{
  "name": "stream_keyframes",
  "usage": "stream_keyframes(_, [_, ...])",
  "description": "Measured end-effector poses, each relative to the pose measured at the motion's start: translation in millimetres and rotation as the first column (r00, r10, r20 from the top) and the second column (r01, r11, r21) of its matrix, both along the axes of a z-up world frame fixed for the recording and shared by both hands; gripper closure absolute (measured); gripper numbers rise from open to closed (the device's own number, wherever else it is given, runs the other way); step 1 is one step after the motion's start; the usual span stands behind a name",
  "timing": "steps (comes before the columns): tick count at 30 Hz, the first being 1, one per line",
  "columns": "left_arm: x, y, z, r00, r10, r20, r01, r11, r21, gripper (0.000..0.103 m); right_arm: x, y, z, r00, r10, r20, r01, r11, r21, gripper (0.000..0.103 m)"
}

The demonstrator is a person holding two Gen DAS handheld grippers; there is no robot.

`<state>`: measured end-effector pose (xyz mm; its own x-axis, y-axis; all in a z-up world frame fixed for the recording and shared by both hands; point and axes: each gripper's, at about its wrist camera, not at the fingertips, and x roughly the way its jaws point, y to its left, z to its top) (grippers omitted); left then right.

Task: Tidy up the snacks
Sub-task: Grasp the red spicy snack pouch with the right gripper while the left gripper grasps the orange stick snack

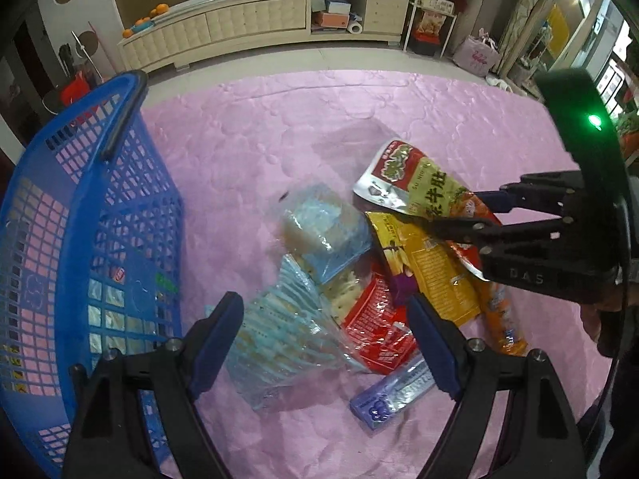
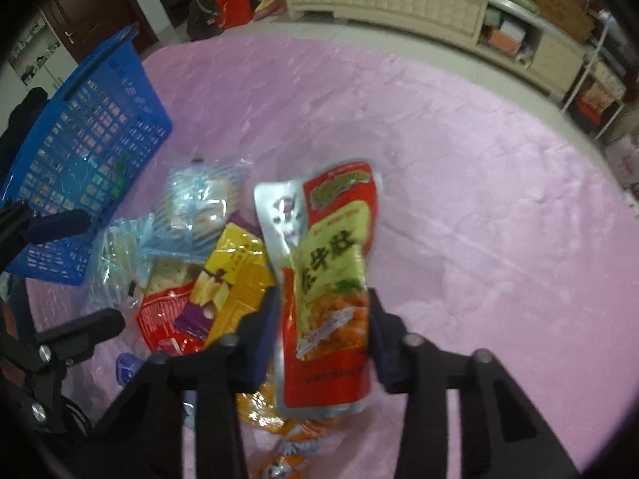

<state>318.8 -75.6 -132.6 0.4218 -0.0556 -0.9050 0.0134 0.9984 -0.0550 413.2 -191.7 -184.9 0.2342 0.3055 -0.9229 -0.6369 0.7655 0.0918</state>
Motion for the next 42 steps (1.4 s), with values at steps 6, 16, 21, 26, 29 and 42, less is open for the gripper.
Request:
stream_keyframes(6, [-13.4, -9.0, 16.5, 1.000, -0.010, 0.015, 0.010, 0.999, -0.033, 0.021, -21.2, -24.6, 24.8, 0.996, -0.074, 0.056, 0.071, 0.996, 0.057, 0.074])
stream_keyframes(16, [-30.3, -42.9, 33.4, 0.998, -0.056, 0.025, 0.057, 0.997, -0.048, 0.021, -64.8, -67.4, 39.2, 0.984, -0.163, 0.067, 0.153, 0.980, 0.130, 0.091])
stream_keyframes(21, [-29.9, -64.8, 27.6, 0.997, -0.078, 0.007, 0.078, 0.996, -0.051, 0.021, -82.1, -89.2, 50.3, 0.974, -0.202, 0.098, 0.186, 0.971, 0.153, 0.091])
stream_keyframes(26, [-23.0, -91.4, 12.0, 0.994, -0.107, -0.026, 0.105, 0.993, -0.056, 0.021, -91.2, -111.5, 55.0, 0.960, -0.259, 0.110, 0.236, 0.954, 0.187, 0.091])
stream_keyframes(29, [-17.1, -103.6, -2.0, 0.993, -0.104, -0.054, 0.101, 0.993, -0.058, 0.021, -91.7, -119.2, 50.0, 0.953, -0.286, 0.100, 0.264, 0.945, 0.194, 0.091])
stream_keyframes(42, [-4.0, -140.4, -40.0, 0.981, -0.160, -0.110, 0.155, 0.986, -0.054, 0.056, -92.2, -136.0, 24.9, 0.946, -0.318, 0.058, 0.302, 0.934, 0.192, 0.090])
